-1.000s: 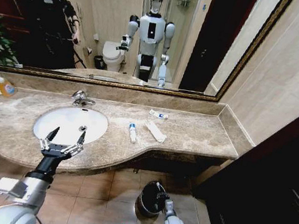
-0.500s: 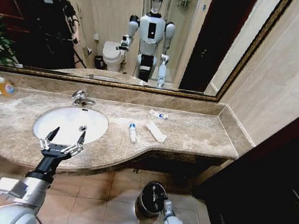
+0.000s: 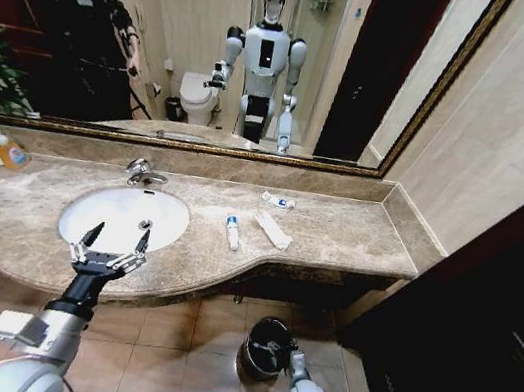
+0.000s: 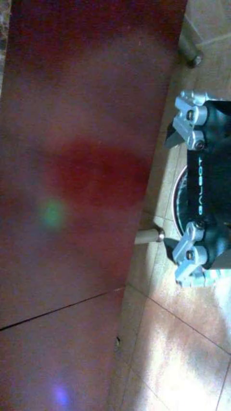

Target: Pick up the trash from the sink and place it in the trash bin.

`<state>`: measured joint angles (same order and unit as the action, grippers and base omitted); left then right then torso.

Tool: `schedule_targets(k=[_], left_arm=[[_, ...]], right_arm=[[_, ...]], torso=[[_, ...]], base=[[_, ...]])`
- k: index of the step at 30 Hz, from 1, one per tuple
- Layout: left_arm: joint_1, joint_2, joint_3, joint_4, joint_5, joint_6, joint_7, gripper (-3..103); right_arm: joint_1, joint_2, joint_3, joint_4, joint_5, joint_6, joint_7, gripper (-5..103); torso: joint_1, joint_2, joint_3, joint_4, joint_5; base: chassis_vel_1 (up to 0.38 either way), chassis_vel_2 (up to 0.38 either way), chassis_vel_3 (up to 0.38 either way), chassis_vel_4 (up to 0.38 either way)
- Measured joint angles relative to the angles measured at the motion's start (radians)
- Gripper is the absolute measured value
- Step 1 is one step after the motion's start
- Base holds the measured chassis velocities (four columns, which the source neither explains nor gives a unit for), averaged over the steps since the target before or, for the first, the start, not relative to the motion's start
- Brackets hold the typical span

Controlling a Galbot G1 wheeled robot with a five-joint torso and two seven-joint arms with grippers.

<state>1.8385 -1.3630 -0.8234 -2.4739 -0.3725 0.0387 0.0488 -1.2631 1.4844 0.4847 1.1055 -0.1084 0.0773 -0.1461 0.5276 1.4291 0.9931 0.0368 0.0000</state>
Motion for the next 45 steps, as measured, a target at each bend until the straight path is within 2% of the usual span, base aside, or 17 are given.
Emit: schedule_targets(k=[1,3,4,13,20,25,32,35,36,38,39,43,45], left_arm=[[0.000,0.000,0.000,0.000,0.000,0.000,0.000,100],[0.000,0.000,0.000,0.000,0.000,0.000,0.000,100],[0.000,0.000,0.000,0.000,0.000,0.000,0.000,100],[0.000,0.000,0.000,0.000,0.000,0.000,0.000,100],[0.000,0.000,0.000,0.000,0.000,0.000,0.000,100],[0.000,0.000,0.000,0.000,0.000,0.000,0.000,100],[0.000,0.000,0.000,0.000,0.000,0.000,0.000,100],[0.000,0.000,0.000,0.000,0.000,0.000,0.000,100],[0.000,0.000,0.000,0.000,0.000,0.000,0.000,100],[0.000,0.000,0.000,0.000,0.000,0.000,0.000,100],[0.000,0.000,0.000,0.000,0.000,0.000,0.000,100],[0.000,0.000,0.000,0.000,0.000,0.000,0.000,100],[0.000,0.000,0.000,0.000,0.000,0.000,0.000,100]], right_arm=[[-0.002,0.000,0.000,0.004,0.000,-0.001,0.001,96],[-0.004,0.000,0.000,0.008,0.000,-0.002,0.002,96],[-0.011,-0.003,0.000,0.024,0.001,-0.010,0.002,100],[-0.067,-0.010,-0.001,0.111,0.036,-0.029,0.019,100],[-0.161,-0.041,-0.001,0.351,0.139,-0.110,0.036,100],[-0.214,-0.062,-0.004,0.516,0.202,-0.093,0.072,100],[-0.273,-0.073,0.000,0.734,0.271,-0.120,0.067,100],[-0.277,-0.096,-0.017,0.870,0.300,-0.167,0.070,100],[-0.277,-0.096,-0.017,0.870,0.300,-0.167,0.070,100],[-0.247,-0.122,-0.034,0.923,0.315,-0.213,0.077,100],[-0.247,-0.122,-0.034,0.923,0.315,-0.213,0.077,100],[-0.121,-0.196,-0.078,0.948,0.378,-0.330,0.100,100],[-0.091,-0.209,-0.088,0.939,0.389,-0.346,0.103,100]], torso=[[0.000,0.000,0.000,0.0000,0.0000],[0.000,0.000,0.000,0.0000,0.0000],[0.000,0.000,0.000,0.0000,0.0000],[0.000,0.000,0.000,-0.0001,0.0002],[0.000,0.000,0.000,0.0000,0.0000],[0.000,0.000,0.000,0.0000,0.0001],[0.000,0.000,0.000,0.0000,0.0000],[0.000,0.000,0.000,-0.0001,-0.0001],[0.000,0.000,0.000,-0.0001,-0.0001],[0.000,0.000,0.000,-0.0001,-0.0001],[0.000,0.000,0.000,-0.0001,-0.0001],[0.000,0.000,0.000,0.0000,-0.0001],[0.000,0.000,0.000,0.0001,0.0000]], base=[[0.000,0.000,0.000,0.000],[0.000,0.000,0.000,0.000],[0.000,0.000,0.000,0.000],[0.000,0.000,0.000,0.000],[0.000,0.000,0.000,0.000],[0.000,0.000,0.000,0.000],[0.000,0.000,0.000,0.000],[0.000,0.000,0.000,0.000],[0.000,0.000,0.000,0.000],[0.000,0.000,0.000,0.000],[0.000,0.000,0.000,0.000],[0.000,0.000,0.000,0.000],[0.000,0.000,0.000,0.000]])
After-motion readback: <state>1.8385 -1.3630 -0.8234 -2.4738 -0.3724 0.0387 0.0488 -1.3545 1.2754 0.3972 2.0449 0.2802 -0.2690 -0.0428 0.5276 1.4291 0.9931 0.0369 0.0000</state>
